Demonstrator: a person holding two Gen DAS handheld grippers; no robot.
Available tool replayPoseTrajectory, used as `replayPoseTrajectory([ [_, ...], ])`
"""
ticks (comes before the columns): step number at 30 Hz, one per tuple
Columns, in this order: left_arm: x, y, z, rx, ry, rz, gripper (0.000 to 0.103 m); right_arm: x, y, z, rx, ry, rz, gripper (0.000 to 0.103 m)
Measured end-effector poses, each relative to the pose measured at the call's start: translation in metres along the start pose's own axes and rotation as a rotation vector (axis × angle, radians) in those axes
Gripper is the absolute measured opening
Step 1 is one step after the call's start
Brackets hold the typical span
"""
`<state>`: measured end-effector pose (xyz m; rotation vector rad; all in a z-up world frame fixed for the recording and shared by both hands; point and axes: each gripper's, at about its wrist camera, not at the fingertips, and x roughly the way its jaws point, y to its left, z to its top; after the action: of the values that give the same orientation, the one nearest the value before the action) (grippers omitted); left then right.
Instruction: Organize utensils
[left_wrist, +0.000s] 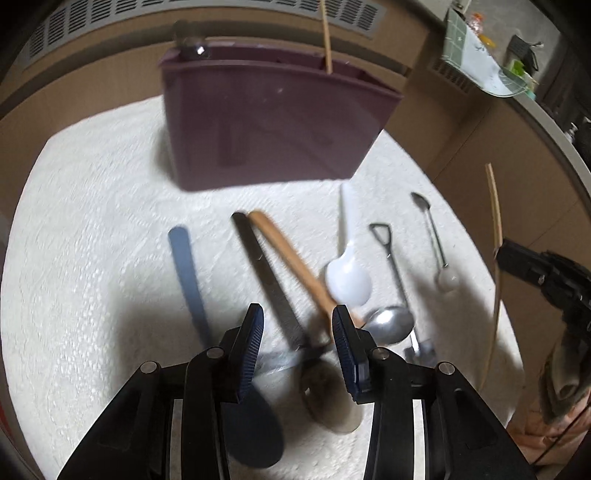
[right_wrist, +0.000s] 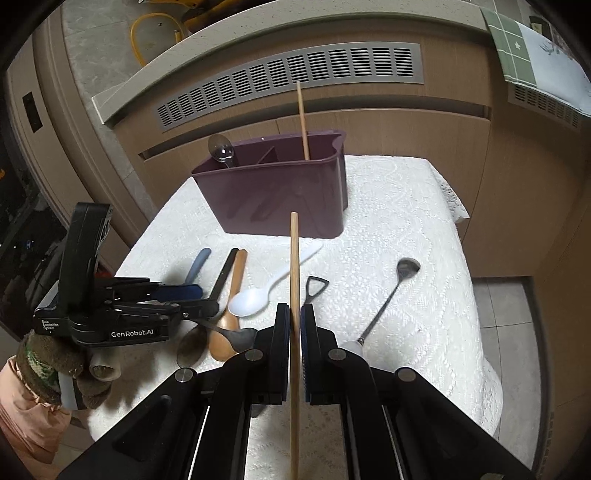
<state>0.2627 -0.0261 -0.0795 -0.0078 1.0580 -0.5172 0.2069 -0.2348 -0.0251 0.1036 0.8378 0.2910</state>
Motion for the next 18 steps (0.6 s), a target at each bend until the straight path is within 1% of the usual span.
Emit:
replayPoseTrajectory([
  [2, -0.002, 0.002, -0.012, -0.010, 0.016, -0.011, 0.041, 0.001, -0.003, 0.001, 0.007, 0.005, -0.006, 0.006],
  [6, -0.012, 0.002, -0.034, -0.016, 0.021, -0.040, 0.048, 0.002, -0.004, 0.002, 0.006, 0.007, -0.008, 0.006],
  [7, -0.015, -0.001, -0.041, -0.018, 0.032, -0.057, 0.049, 0.002, -0.004, 0.002, 0.006, 0.007, -0.008, 0.006],
  [11, -0.024, -0.012, -0.053, 0.015, 0.057, -0.090, 0.050, 0.003, -0.005, 0.001, 0.009, 0.014, -0.009, 0.006],
  [13, -0.029, -0.020, -0.055, 0.051, 0.055, -0.080, 0.050, 0.001, -0.005, 0.001, 0.004, 0.011, -0.011, 0.006],
  [15, -0.036, -0.029, -0.055, 0.108, 0.039, -0.057, 0.053, -0.002, -0.006, 0.000, -0.002, 0.004, -0.008, 0.006],
  [18, -0.046, -0.046, -0.050, 0.216, 0.022, -0.035, 0.054, -0.004, -0.005, 0.000, -0.009, 0.001, -0.009, 0.006],
])
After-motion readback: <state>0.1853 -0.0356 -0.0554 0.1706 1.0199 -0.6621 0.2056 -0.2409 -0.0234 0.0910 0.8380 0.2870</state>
